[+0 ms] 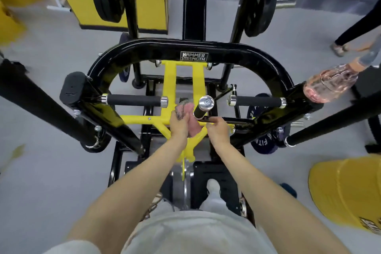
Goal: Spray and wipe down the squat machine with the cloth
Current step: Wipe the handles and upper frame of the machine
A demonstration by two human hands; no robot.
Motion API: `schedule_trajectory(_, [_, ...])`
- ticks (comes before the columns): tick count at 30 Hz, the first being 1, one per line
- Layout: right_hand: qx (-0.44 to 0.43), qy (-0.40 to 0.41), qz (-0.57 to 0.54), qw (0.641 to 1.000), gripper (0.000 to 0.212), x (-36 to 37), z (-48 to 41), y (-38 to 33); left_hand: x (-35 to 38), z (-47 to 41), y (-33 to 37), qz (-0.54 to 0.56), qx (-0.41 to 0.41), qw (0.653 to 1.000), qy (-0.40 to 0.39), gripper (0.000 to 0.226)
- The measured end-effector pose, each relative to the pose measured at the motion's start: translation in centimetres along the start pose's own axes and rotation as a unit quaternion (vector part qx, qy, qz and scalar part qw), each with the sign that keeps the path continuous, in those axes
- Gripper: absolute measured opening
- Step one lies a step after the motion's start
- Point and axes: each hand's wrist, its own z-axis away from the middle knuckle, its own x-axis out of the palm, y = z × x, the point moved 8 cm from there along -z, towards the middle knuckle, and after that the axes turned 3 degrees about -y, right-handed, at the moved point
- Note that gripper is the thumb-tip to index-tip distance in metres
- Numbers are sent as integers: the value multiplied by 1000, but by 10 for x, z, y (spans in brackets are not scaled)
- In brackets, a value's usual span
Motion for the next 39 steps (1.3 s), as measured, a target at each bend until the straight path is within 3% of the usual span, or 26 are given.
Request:
schedule_trajectory(2, [-6,3,23,1000,22,-15,-13,3,13,-3,4,13,14,999,-26,6])
schedule_trajectory(6, [-23,-16,94,995,25,-30,-30,18,22,-14,-19,16,-17,1000,-17,19])
schedule_trajectory(10, [-68,-1,184,981,32,-45,-35,24,29,-22,-47,-115,-63,991,-37,22])
schedule_trajectory(13, [-94,7,223,970,36,-57,-36,27,54,1,-67,-334,-59,935,-108,12])
schedule_trajectory(16, [-104,2,236,966,38,-67,-41,31,84,32,-64,-440,62,887,-126,12])
schedule_trajectory(18, [-110,1,245,963,37,-71,-44,33,98,49,-40,-555,190,804,-98,19])
schedule_trajectory(20, [-116,1,255,960,38,-75,-48,35,113,65,-6,-632,356,687,-38,40])
schedule_trajectory(21, [-115,0,258,959,39,-76,-49,35,120,75,10,-663,437,609,9,42])
schedule_trajectory(23, [-113,-3,265,958,41,-78,-52,36,128,79,29,-718,485,498,38,25])
schedule_trajectory(27, [-123,-20,275,953,42,-80,-55,36,132,58,19,-854,365,369,24,18])
schedule_trajectory(28, [-125,-23,274,953,42,-81,-56,37,130,52,9,-887,318,333,31,33])
schedule_trajectory(30, [-126,-22,273,953,43,-86,-58,40,122,33,-20,-919,258,298,18,57])
schedule_trajectory(33, [-112,-19,260,959,45,-99,-63,50,122,27,-24,-931,216,292,18,37])
schedule_trajectory(35, [-94,-13,239,967,47,-110,-68,59,118,18,-30,-915,148,375,0,31])
schedule_trajectory(37, [-71,-6,213,974,51,-119,-72,68,127,21,-12,-844,169,509,-1,23])
schedule_trajectory(39, [-50,-11,187,981,58,-125,-75,75,132,15,-19,-793,187,578,-34,38])
